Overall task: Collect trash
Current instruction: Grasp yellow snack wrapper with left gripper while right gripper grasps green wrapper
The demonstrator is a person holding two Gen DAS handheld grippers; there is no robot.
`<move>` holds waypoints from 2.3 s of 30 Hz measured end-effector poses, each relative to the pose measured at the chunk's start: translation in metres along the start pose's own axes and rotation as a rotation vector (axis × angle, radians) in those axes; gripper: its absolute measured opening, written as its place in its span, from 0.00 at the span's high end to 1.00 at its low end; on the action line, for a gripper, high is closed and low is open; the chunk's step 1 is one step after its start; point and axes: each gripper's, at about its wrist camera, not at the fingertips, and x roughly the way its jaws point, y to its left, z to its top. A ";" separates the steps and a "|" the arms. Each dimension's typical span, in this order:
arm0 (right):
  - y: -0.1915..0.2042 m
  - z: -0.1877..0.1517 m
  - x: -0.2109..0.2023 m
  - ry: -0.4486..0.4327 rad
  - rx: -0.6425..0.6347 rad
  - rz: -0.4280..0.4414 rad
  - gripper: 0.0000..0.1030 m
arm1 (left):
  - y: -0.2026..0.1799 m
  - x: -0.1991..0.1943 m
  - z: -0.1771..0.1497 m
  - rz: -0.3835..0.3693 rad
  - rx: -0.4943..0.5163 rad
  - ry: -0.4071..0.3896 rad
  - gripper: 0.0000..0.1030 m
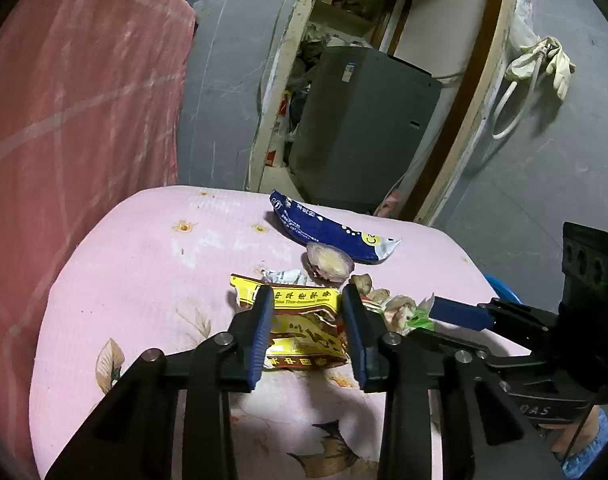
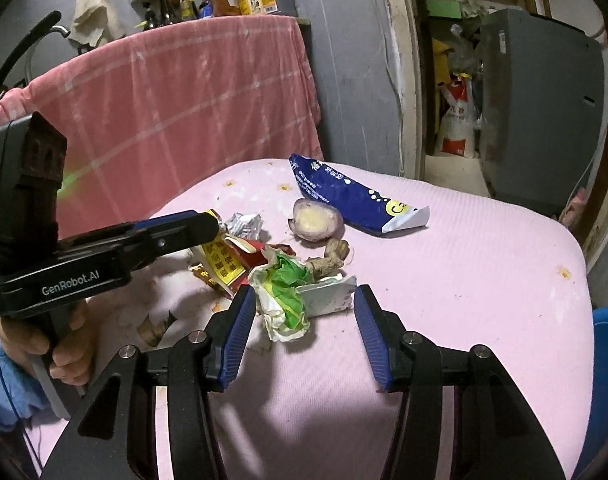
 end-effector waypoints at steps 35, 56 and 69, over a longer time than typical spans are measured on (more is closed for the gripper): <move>0.002 -0.025 -0.036 -0.083 -0.037 -0.022 0.94 | -0.006 -0.038 -0.034 0.016 -0.060 0.083 0.70; -0.009 -0.041 -0.049 -0.080 -0.029 -0.002 0.93 | -0.002 -0.023 -0.019 0.045 -0.256 0.080 0.56; -0.008 -0.037 -0.041 -0.056 -0.006 0.010 0.58 | 0.002 -0.021 -0.021 0.087 -0.295 0.055 0.79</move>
